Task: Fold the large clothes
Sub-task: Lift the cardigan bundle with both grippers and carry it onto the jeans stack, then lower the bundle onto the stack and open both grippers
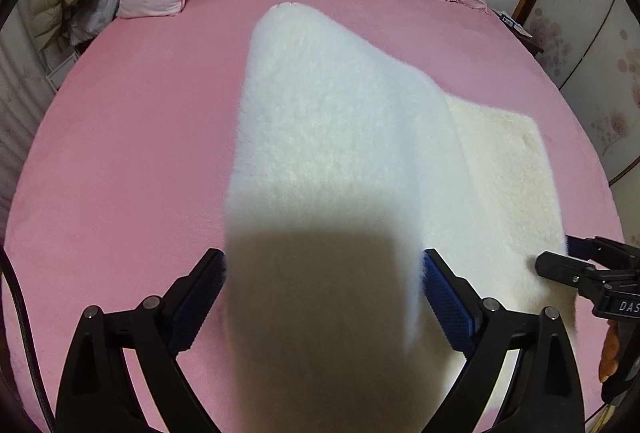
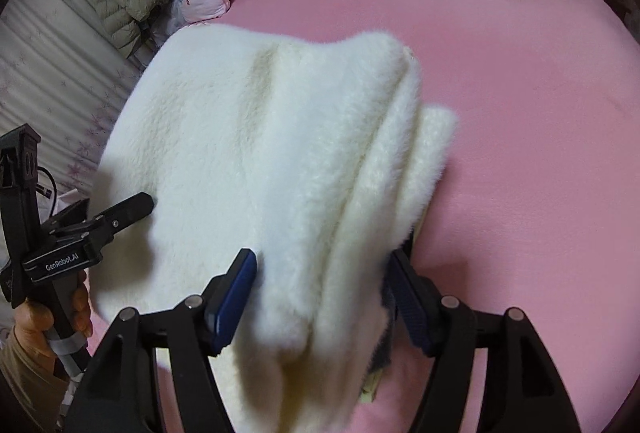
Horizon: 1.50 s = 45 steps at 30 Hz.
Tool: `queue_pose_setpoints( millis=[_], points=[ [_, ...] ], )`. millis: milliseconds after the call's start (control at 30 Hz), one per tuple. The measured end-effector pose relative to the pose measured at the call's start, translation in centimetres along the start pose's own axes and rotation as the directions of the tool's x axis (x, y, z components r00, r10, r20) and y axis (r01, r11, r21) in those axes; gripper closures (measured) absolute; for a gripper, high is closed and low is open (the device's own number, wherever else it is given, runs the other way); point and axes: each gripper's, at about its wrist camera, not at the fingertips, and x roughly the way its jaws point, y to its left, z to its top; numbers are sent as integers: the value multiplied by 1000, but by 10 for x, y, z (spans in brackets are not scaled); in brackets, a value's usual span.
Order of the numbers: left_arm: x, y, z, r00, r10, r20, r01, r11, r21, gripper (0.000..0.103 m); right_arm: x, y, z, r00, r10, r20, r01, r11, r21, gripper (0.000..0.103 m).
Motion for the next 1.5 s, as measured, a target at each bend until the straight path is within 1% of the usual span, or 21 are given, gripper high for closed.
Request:
queue_pose_setpoints(
  millis=[133,267,333,433,500,600,700,733,800,867,933,967,1000,1033,1067,1100,1133,1167,1267,1367,1500],
  points=[
    [-21,-10,0,999,40,29,-41,999,23,8,-19,11,4,999,-36,37,38,999,-38,35],
    [-57,-13,5,997,18,78,-20,1000,18,8,-44,23,-2,991,-78,106,86,994,-68,36],
    [-71,-16,7,995,-1,98,-1,1000,20,8,-57,31,-3,981,-107,161,122,989,-87,36],
    [-83,-22,13,991,-42,127,38,999,30,8,-75,49,-5,950,-170,261,206,971,-118,38],
    [-90,-29,14,988,-80,134,76,997,34,8,-84,60,-5,936,-153,316,206,969,-140,49],
    [-84,-43,9,988,-104,114,100,994,41,8,-79,67,-3,947,-107,304,160,975,-154,62],
    [-63,-51,-1,994,-101,48,100,995,27,8,-61,62,-6,965,-89,248,129,980,-152,75],
    [-54,-51,-4,996,-89,16,89,996,16,8,-56,61,-7,969,-90,231,127,981,-147,75],
    [-45,-49,-7,999,-44,26,43,998,35,8,-35,53,-6,974,-125,187,150,981,-123,76],
    [-42,-51,-10,1000,-1,29,-2,997,74,8,-22,41,-7,975,-152,160,169,981,-99,84],
    [-38,-48,-10,998,54,23,-55,996,75,8,-12,30,-8,978,-160,135,172,982,-80,85],
    [-28,-39,-11,997,71,-20,-70,997,40,8,-9,25,-7,980,-157,126,166,984,-63,85],
    [-19,-26,-10,996,55,-66,-56,998,-6,8,-6,21,-7,979,-162,123,170,984,-56,86],
    [-7,-7,-14,993,-14,-118,2,995,-98,6,-2,20,-7,978,-173,119,181,982,-55,86],
    [2,13,-20,982,-131,-135,99,971,-219,6,0,19,-6,976,-182,117,189,980,-53,86],
    [6,24,-25,972,-190,-141,142,944,-296,6,3,18,-6,977,-183,110,189,981,-48,85],
    [7,30,-29,967,-214,-135,159,929,-334,6,5,17,-6,979,-173,103,178,983,-39,85],
    [4,29,-31,973,-198,-116,151,934,-324,6,4,17,-5,981,-163,105,168,985,-35,85],
    [-5,14,-29,990,-112,-87,90,969,-230,6,3,25,-5,978,-177,113,186,980,-70,83],
    [-15,3,-28,996,-46,-79,31,983,-181,6,3,28,-5,976,-185,110,194,978,-75,82],
    [-44,-15,-27,998,62,-26,-64,994,-91,6,-12,22,-5,985,-132,106,135,991,-20,82]
  ],
)
